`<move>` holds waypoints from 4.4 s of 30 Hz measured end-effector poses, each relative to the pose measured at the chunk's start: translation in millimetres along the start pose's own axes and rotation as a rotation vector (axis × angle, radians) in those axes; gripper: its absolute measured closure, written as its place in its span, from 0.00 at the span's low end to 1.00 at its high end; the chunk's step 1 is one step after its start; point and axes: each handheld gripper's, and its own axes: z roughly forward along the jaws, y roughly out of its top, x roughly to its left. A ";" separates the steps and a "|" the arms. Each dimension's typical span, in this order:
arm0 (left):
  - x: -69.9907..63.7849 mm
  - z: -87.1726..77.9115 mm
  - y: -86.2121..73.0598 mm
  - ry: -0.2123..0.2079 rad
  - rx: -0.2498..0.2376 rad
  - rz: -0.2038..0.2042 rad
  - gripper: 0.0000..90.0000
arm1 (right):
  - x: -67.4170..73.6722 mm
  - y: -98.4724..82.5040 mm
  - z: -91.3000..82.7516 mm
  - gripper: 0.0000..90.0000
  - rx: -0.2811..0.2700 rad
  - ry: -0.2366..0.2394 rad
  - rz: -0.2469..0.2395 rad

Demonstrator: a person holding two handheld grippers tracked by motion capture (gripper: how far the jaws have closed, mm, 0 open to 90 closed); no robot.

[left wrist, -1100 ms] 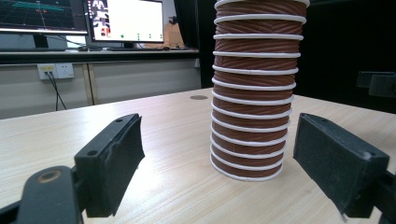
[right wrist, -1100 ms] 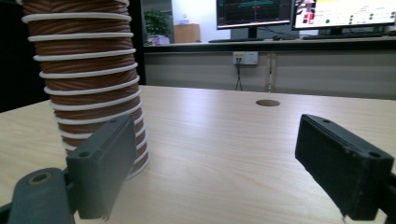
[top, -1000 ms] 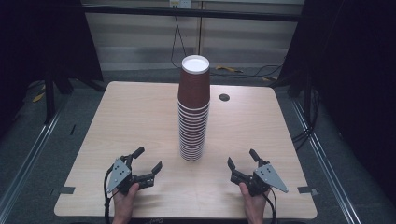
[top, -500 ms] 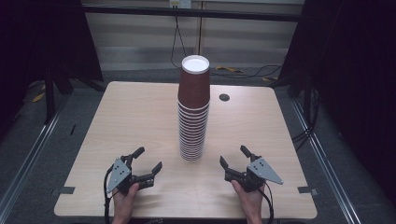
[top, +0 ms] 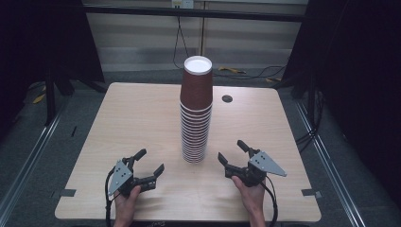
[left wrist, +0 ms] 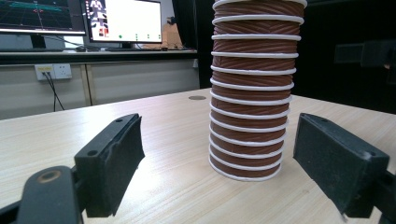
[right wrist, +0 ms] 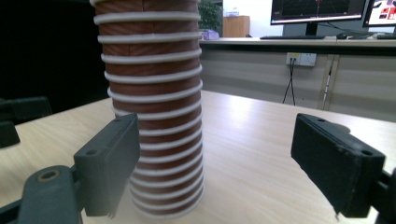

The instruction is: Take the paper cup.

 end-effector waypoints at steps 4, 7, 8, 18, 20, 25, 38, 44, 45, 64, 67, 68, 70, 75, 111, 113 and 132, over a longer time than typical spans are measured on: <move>0.0 0.0 0.0 0.000 0.000 0.000 0.17 | -0.1 11.8 0.6 0.18 -0.008 0.018 -0.014; 0.0 0.0 0.0 0.000 0.000 0.000 0.17 | -1.0 18.4 1.7 0.18 -0.010 0.039 -0.005; -0.1 0.0 0.0 0.000 -0.001 0.000 0.17 | -0.6 20.5 1.8 0.18 -0.013 0.042 -0.004; 0.0 0.0 0.0 0.000 0.000 0.000 0.17 | 3.1 46.9 8.5 0.20 0.059 0.109 -0.009; -0.1 0.1 0.0 0.000 -0.003 -0.003 0.17 | 2.4 52.6 10.0 0.21 0.076 0.137 0.016; 0.0 0.1 0.0 -0.002 -0.002 -0.003 0.17 | 2.8 63.7 11.9 0.23 0.084 0.168 0.009; -0.1 0.1 -0.1 -0.003 -0.002 -0.003 0.17 | 4.4 108.9 27.2 0.27 0.062 0.273 -0.045; 0.0 0.1 -0.1 -0.003 -0.002 -0.003 0.17 | 1.9 124.4 32.7 0.26 0.060 0.303 -0.054; -0.1 0.1 0.0 -0.003 -0.002 -0.003 0.17 | 1.3 127.1 33.3 0.25 0.054 0.305 -0.051; 0.0 0.1 0.0 -0.003 -0.002 -0.003 0.17 | 0.9 178.7 52.9 0.21 0.077 0.329 -0.077; 0.0 0.1 0.0 -0.004 -0.002 -0.003 0.17 | 0.8 186.6 53.0 0.28 0.064 0.334 -0.083; 0.0 0.1 0.0 -0.004 -0.002 -0.002 0.17 | 0.6 189.0 53.0 0.30 0.058 0.336 -0.086; 0.0 0.1 0.0 -0.004 -0.002 -0.003 0.17 | -0.1 193.7 53.2 0.26 0.060 0.329 -0.088; 0.0 0.0 0.0 -0.004 -0.002 -0.002 0.17 | -3.4 202.0 57.2 0.20 0.054 0.351 -0.065; 0.2 0.0 -0.1 -0.012 -0.003 -0.003 0.17 | 6.8 246.7 117.8 0.17 0.292 0.457 -0.114; 0.2 0.0 -0.1 -0.012 -0.003 -0.003 0.17 | 8.3 245.8 119.0 0.17 0.300 0.451 -0.120; 0.4 0.0 -0.1 -0.017 -0.002 -0.003 0.17 | 7.8 254.2 114.3 0.19 0.247 0.457 -0.117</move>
